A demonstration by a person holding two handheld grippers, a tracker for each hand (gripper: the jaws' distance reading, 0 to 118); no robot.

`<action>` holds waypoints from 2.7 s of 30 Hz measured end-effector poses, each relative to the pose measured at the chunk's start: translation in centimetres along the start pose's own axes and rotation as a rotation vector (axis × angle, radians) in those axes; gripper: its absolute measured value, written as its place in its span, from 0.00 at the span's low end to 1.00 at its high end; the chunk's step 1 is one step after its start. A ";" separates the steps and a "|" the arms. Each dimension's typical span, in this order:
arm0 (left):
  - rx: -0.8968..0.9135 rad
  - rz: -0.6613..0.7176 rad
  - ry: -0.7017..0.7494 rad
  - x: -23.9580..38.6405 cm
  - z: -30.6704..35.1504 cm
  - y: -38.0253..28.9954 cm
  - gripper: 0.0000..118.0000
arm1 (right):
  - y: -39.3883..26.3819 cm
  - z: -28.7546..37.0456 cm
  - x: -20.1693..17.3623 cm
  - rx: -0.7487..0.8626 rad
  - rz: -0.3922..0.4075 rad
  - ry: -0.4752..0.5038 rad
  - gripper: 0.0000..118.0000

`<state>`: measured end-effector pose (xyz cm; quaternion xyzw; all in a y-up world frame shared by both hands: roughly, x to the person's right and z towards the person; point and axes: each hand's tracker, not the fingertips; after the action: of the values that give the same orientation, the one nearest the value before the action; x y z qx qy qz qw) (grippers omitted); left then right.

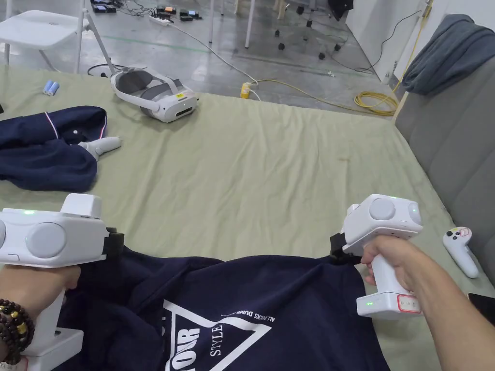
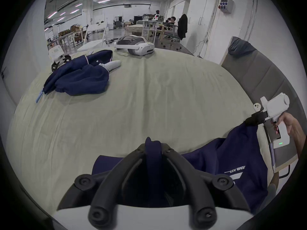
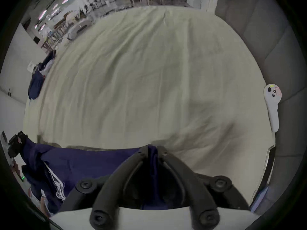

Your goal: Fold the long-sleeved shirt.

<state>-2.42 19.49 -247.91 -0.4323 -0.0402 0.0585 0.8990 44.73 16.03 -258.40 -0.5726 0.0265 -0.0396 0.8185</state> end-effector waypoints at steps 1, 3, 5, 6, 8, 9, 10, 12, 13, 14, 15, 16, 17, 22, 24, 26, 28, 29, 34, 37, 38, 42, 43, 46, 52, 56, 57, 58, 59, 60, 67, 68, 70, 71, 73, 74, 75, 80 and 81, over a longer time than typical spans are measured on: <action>0.011 0.009 -0.008 -0.1 0.5 -0.2 0.14 | -0.2 1.4 0.2 0.047 0.010 0.005 0.06; 0.032 0.027 -0.022 -0.8 1.6 -0.3 0.14 | -1.3 4.4 0.2 0.129 0.043 0.019 0.06; 0.081 0.019 -0.048 -0.8 3.9 -1.0 0.14 | -3.3 8.3 0.5 0.222 0.082 0.054 0.06; 0.098 0.019 -0.046 -1.1 4.8 -1.3 0.14 | -4.3 9.8 0.7 0.251 0.087 0.067 0.05; 0.153 0.019 -0.047 -1.0 7.7 -2.4 0.14 | -7.2 13.4 1.0 0.326 0.094 0.080 0.05; 0.172 0.022 -0.053 -1.0 9.1 -2.9 0.14 | -8.7 14.7 1.2 0.349 0.100 0.086 0.05; 0.194 0.018 -0.057 -0.8 10.7 -3.8 0.14 | -10.5 15.9 1.4 0.379 0.099 0.078 0.05; 0.219 0.009 -0.056 -0.5 13.5 -5.7 0.14 | -13.9 17.8 1.8 0.392 0.111 0.077 0.05; 0.231 0.003 -0.054 -0.4 14.9 -7.0 0.14 | -16.0 18.7 1.9 0.402 0.111 0.074 0.05; 0.231 0.002 -0.052 -0.2 16.3 -8.6 0.14 | -18.0 19.2 2.1 0.402 0.115 0.074 0.05; 0.235 0.006 -0.048 -0.1 17.3 -9.8 0.14 | -19.7 19.5 2.3 0.405 0.116 0.071 0.05; 0.238 0.011 -0.047 -0.1 18.3 -11.3 0.14 | -21.6 19.7 2.4 0.403 0.121 0.068 0.05; 0.238 0.019 -0.048 -0.1 19.2 -12.9 0.15 | -23.7 19.6 2.7 0.396 0.121 0.063 0.05; 0.132 -0.022 -0.025 0.5 19.6 -20.5 0.15 | -31.0 16.4 3.5 0.269 0.125 0.047 0.05; 0.073 -0.012 -0.022 0.8 18.9 -23.1 0.15 | -32.9 15.0 3.8 0.204 0.122 0.021 0.05; 0.006 -0.014 -0.020 1.1 18.2 -25.4 0.15 | -34.6 13.6 3.4 0.128 0.164 -0.022 0.06; -0.058 -0.021 -0.005 1.3 17.5 -26.8 0.15 | -35.6 12.5 3.4 0.067 0.208 -0.055 0.06; -0.096 -0.034 -0.015 1.3 17.0 -27.4 0.16 | -35.8 11.8 3.0 0.027 0.235 -0.059 0.06; -0.127 -0.049 0.020 1.8 15.8 -27.2 0.22 | -36.4 9.9 2.9 0.017 0.244 -0.070 0.06; -0.134 -0.057 0.013 1.7 15.4 -26.7 0.42 | -35.9 10.8 2.8 0.018 0.228 -0.066 0.09; -0.126 -0.044 0.008 1.7 15.8 -26.6 0.46 | -35.9 11.0 2.9 0.025 0.224 -0.066 0.11; -0.121 0.031 -0.057 -0.3 17.2 -25.7 0.85 | -36.1 13.3 3.3 0.101 0.181 -0.080 0.82; -0.098 0.052 -0.061 -0.8 18.2 -25.3 0.90 | -36.2 14.3 3.3 0.124 0.182 -0.092 0.98; 0.024 0.097 -0.099 -1.1 22.1 -23.6 0.91 | -35.6 18.0 2.5 0.239 0.180 -0.075 0.98; 0.144 0.136 -0.057 -3.8 24.8 -20.3 0.05 | -33.0 19.5 -0.8 0.336 0.153 0.003 0.02; 0.136 0.290 -0.130 -7.2 23.7 -20.3 0.17 | -32.4 18.7 -3.0 0.322 0.182 0.090 0.02; 0.125 0.345 -0.170 -8.3 23.4 -20.7 0.45 | -32.6 18.7 -3.5 0.323 0.185 0.097 0.02; 0.095 0.416 -0.225 -9.7 22.9 -21.4 0.78 | -32.6 18.5 -4.0 0.318 0.202 0.110 0.02; 0.042 0.460 -0.279 -10.9 21.8 -22.2 0.93 | -32.6 18.2 -4.3 0.307 0.218 0.118 0.02; 0.020 0.506 -0.323 -11.9 20.8 -22.9 0.90 | -32.5 18.0 -4.6 0.298 0.230 0.121 0.02; -0.138 0.702 -0.471 -20.0 11.5 -28.6 0.92 | -32.9 16.6 -6.3 0.252 0.284 0.105 0.02; -0.121 0.708 -0.537 -20.1 10.4 -29.0 0.92 | -32.9 16.5 -6.3 0.244 0.280 0.107 0.02; -0.094 0.732 -0.622 -14.9 11.4 -27.8 0.92 | -33.0 16.3 -6.4 0.239 0.275 0.108 0.02; -0.134 0.761 -0.633 -12.9 10.6 -27.4 0.92 | -33.0 16.3 -6.4 0.237 0.275 0.106 0.02; -0.124 0.744 -0.641 -9.8 9.1 -27.2 0.92 | -33.0 16.7 -6.8 0.236 0.279 0.101 0.02; -0.140 0.694 -0.656 -9.0 8.7 -26.3 0.94 | -32.9 16.7 -6.9 0.238 0.278 0.099 0.02; -0.155 0.661 -0.649 -7.7 8.4 -25.8 0.94 | -32.9 16.8 -7.0 0.241 0.276 0.099 0.02; -0.215 0.437 -0.509 -4.6 6.2 -24.3 0.38 | -32.8 17.2 -7.6 0.249 0.266 0.113 0.02; -0.246 0.412 -0.503 -4.7 5.8 -24.2 0.30 | -32.8 17.1 -7.4 0.251 0.264 0.111 0.02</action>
<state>-6.11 8.26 -225.47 -0.5084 -0.1791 0.3380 0.7715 37.77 21.55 -221.76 -0.4545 0.1411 0.0336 0.8789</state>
